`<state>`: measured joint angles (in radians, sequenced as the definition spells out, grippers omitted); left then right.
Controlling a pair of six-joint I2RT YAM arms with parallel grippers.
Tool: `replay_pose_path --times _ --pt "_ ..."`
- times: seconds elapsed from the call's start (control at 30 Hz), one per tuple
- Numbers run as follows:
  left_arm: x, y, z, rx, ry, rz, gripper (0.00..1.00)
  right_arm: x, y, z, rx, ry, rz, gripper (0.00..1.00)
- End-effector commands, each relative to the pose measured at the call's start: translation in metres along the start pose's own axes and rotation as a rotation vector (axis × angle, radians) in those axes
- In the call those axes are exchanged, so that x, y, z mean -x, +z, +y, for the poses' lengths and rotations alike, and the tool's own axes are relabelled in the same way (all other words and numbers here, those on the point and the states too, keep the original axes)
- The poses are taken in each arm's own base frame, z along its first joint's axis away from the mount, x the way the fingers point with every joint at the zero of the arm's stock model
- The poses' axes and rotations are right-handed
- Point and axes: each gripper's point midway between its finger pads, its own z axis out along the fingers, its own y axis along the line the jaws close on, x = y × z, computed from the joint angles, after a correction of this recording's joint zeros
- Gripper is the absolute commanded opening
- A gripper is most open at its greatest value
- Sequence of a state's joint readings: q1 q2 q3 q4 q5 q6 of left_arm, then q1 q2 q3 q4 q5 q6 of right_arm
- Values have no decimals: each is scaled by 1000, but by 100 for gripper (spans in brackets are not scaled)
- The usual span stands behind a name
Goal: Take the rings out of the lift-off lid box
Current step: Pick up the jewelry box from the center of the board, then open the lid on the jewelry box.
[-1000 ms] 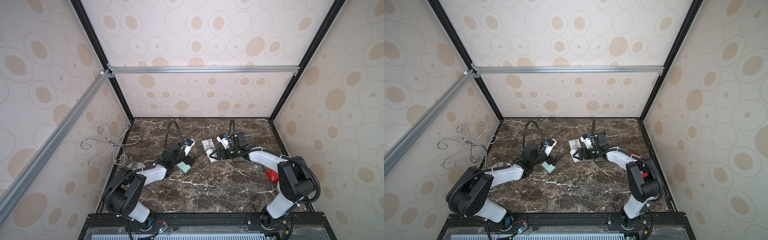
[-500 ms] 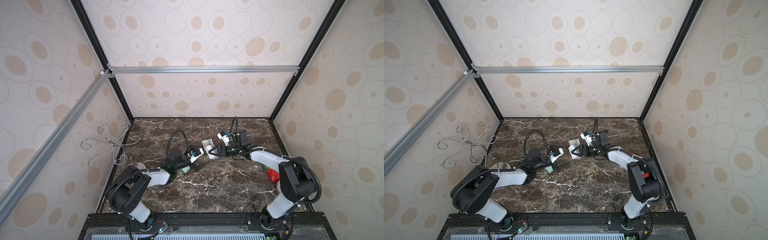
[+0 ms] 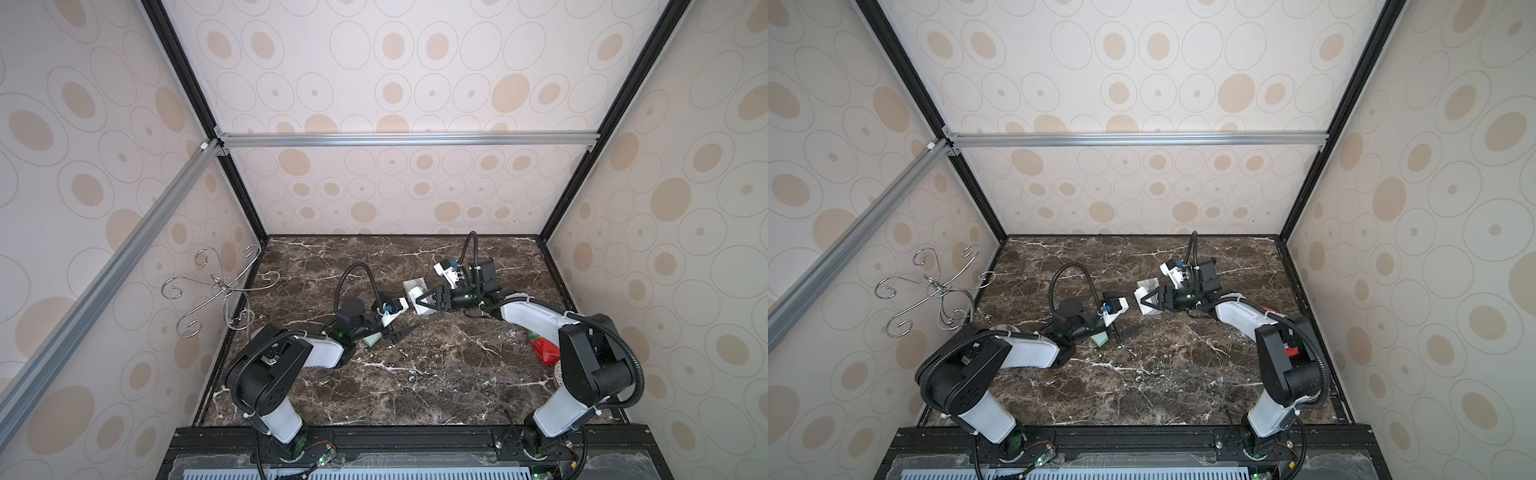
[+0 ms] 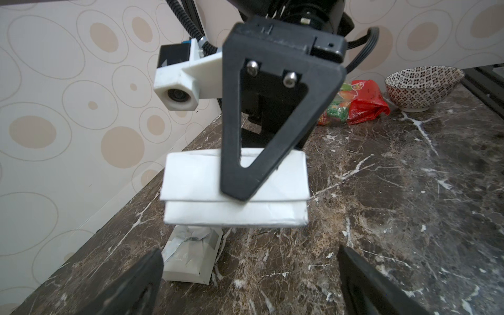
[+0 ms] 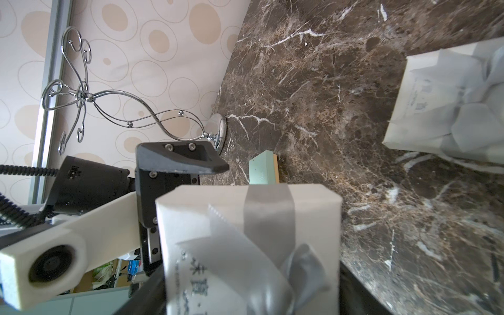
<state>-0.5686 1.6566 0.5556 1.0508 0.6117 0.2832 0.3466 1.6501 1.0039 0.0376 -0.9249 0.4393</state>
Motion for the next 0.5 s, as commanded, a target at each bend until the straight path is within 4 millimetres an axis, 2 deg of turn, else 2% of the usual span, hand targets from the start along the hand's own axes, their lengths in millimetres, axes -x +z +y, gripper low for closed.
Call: replay_pose_path --times 0.0,0.47 --pt "18 6 9 25 7 -71 97 6 -7 16 41 -35 -22 74" --pt "22 13 12 16 17 -87 92 4 -4 19 86 -19 -11 74"
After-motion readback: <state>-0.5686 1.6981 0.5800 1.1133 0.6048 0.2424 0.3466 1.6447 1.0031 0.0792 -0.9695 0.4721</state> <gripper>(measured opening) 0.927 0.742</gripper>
